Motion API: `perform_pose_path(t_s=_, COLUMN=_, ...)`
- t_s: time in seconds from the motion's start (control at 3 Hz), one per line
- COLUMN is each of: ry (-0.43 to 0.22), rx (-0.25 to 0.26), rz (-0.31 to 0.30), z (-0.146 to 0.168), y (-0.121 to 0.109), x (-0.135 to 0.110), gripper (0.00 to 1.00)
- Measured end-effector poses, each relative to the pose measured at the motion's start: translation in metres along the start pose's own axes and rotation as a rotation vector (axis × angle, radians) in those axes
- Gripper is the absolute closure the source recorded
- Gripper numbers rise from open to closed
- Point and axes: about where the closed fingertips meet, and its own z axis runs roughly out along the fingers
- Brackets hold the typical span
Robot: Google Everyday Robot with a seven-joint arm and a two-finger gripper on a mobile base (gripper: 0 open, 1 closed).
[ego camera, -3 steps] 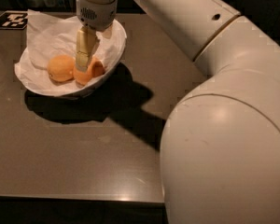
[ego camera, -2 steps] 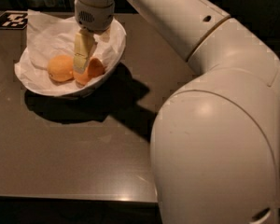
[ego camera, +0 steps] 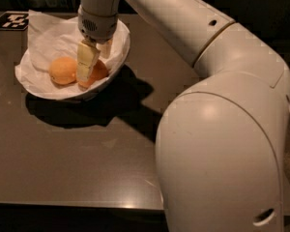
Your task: Pick orange from white bowl
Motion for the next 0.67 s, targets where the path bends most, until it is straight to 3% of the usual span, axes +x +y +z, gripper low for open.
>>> perform_pose_path(t_s=0.33, ry=0.005, rx=-0.024, rz=0.011, z=0.0066, y=0.0091, x=0.0039, gripper=0.37)
perform_pose_path(t_s=0.67, ry=0.020, rx=-0.033, rz=-0.004, z=0.0111, y=0.0134, x=0.0034, gripper=0.33)
